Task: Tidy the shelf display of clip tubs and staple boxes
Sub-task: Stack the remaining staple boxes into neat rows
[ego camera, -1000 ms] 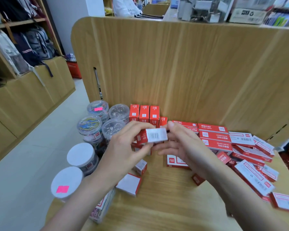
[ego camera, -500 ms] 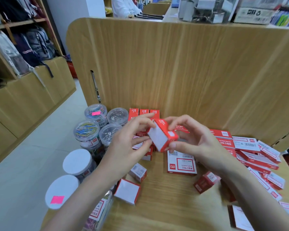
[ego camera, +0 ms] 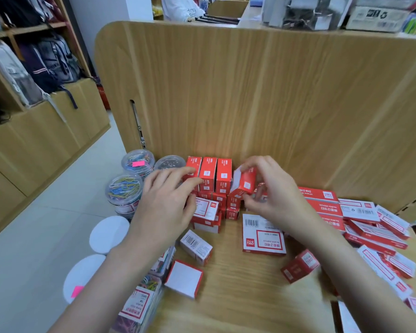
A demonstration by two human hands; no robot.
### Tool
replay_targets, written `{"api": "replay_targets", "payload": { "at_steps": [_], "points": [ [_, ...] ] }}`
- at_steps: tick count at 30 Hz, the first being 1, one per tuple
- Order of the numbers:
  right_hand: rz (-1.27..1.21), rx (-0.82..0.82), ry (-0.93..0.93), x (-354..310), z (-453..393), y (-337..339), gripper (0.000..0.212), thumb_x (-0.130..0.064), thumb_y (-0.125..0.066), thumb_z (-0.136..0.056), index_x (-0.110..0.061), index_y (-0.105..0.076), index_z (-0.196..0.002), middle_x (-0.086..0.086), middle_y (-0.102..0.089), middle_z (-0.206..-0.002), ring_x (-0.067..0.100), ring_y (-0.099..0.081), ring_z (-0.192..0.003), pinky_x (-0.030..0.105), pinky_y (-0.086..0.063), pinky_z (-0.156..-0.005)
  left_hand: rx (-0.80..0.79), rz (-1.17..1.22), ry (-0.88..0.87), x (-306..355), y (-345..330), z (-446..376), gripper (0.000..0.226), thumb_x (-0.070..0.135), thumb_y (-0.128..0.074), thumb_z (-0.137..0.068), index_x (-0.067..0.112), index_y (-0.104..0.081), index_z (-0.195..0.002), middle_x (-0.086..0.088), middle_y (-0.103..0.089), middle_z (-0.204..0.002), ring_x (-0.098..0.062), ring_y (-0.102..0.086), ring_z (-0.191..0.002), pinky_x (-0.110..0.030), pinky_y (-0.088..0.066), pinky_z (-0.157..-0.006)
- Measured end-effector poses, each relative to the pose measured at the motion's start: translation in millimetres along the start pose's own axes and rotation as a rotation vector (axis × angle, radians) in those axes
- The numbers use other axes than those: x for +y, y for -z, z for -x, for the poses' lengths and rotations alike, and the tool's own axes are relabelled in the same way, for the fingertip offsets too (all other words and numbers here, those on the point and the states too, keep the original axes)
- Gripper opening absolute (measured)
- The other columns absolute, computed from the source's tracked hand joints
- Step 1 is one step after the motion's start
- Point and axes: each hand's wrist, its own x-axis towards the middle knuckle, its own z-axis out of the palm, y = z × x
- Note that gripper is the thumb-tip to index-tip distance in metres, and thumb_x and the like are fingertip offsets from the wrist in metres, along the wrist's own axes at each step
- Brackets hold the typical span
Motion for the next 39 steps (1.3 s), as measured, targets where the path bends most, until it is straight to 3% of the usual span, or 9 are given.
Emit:
{"api": "replay_targets", "payload": {
  "at_steps": [4, 11, 14, 17, 20, 26, 31, 36, 39],
  "points": [
    [0.120, 0.049, 0.030, 4.8, -6.6, -14.4, 0.028, -0.002, -0.061, -0.076, -0.013, -0.050, -0.099, -0.005, -0.035, -0.118, 0.009, -0.053, -0.061, 0.027, -0.050, -0.065, -0.012, 0.002, -0.060, -4.4, 0.5, -4.3, 0.032, 0.021, -0.042, -0.080, 0.010, -0.068, -0.096, -0.007, -0.065, -0.109, -0.016, -0.045, -0.103, -0.033, -0.025, -0.098],
    [0.121, 0.217, 0.091, -1.3, 11.1, -10.2, 0.016, -0.009, -0.058, -0.082, -0.009, -0.054, -0.098, 0.000, -0.046, -0.109, 0.010, -0.053, -0.077, 0.032, -0.048, -0.069, 0.027, 0.080, -0.063, -7.1, 4.5, 2.4, 0.027, 0.016, -0.044, -0.084, 0.010, -0.067, -0.096, -0.007, -0.061, -0.113, -0.016, -0.047, -0.106, -0.033, -0.025, -0.103],
    [0.115, 0.089, 0.209, -12.5, 25.8, -23.9, 0.019, -0.018, -0.048, -0.084, -0.010, -0.058, -0.097, 0.002, -0.057, -0.098, 0.015, -0.053, -0.084, 0.029, -0.044, -0.075, 0.108, 0.096, -0.040, -5.5, 8.1, 14.7, 0.022, 0.010, -0.049, -0.082, 0.010, -0.067, -0.094, -0.005, -0.061, -0.113, -0.020, -0.048, -0.105, -0.031, -0.028, -0.098],
    [0.312, -0.040, 0.267, -9.5, 34.8, -51.5, 0.030, -0.018, -0.054, -0.080, -0.010, -0.057, -0.108, 0.007, -0.059, -0.110, 0.026, -0.055, -0.094, 0.031, -0.044, -0.085, 0.153, 0.096, 0.002, -5.8, 10.4, 31.1, 0.022, 0.012, -0.048, -0.083, 0.011, -0.068, -0.092, -0.004, -0.060, -0.113, -0.024, -0.051, -0.103, -0.032, -0.031, -0.093],
    [0.406, -0.008, 0.215, -8.3, 35.3, -70.3, 0.037, -0.014, -0.070, -0.071, -0.011, -0.054, -0.104, 0.014, -0.055, -0.117, 0.032, -0.055, -0.095, 0.039, -0.052, -0.078, 0.155, 0.072, 0.016, -9.7, 10.8, 42.5, 0.024, 0.013, -0.046, -0.083, 0.012, -0.068, -0.092, -0.004, -0.060, -0.113, -0.025, -0.051, -0.103, -0.035, -0.033, -0.092],
    [0.530, 0.127, 0.248, -8.4, 29.1, -81.6, 0.023, -0.013, -0.061, -0.071, -0.012, -0.055, -0.093, 0.008, -0.062, -0.097, 0.027, -0.047, -0.080, 0.038, -0.047, -0.064, 0.145, 0.051, 0.006, -15.0, 9.3, 49.7, 0.024, 0.013, -0.045, -0.082, 0.013, -0.067, -0.091, -0.006, -0.060, -0.113, -0.024, -0.050, -0.098, -0.037, -0.034, -0.090],
    [0.290, 0.179, 0.103, -19.5, 38.9, -48.7, 0.024, -0.024, -0.053, -0.072, -0.013, -0.061, -0.091, 0.000, -0.064, -0.083, 0.018, -0.059, -0.071, 0.029, -0.045, -0.062, 0.164, 0.079, -0.073, -3.1, 15.4, 55.9, 0.023, 0.010, -0.046, -0.081, 0.010, -0.068, -0.090, -0.003, -0.064, -0.101, -0.018, -0.052, -0.092, -0.028, -0.035, -0.080],
    [0.253, -0.174, -0.089, -28.5, 71.7, -0.6, 0.019, -0.019, -0.064, -0.066, -0.020, -0.060, -0.085, -0.008, -0.060, -0.070, 0.011, -0.058, -0.064, 0.033, -0.050, -0.061, -0.047, -0.008, -0.332, 8.1, -5.0, 63.3, 0.028, 0.012, -0.045, -0.075, 0.019, -0.053, -0.101, 0.003, -0.064, -0.092, -0.017, -0.058, -0.081, -0.029, -0.047, -0.064],
    [0.311, -0.394, -0.086, -29.2, 85.1, -9.3, 0.018, -0.024, -0.060, -0.073, -0.019, -0.059, -0.090, -0.004, -0.063, -0.082, 0.015, -0.060, -0.079, 0.032, -0.046, -0.067, -0.159, -0.112, -0.415, 4.2, -22.6, 56.6, 0.034, 0.016, -0.044, -0.072, 0.021, -0.060, -0.102, 0.004, -0.064, -0.093, -0.016, -0.052, -0.088, -0.028, -0.044, -0.067]
  ]
}}
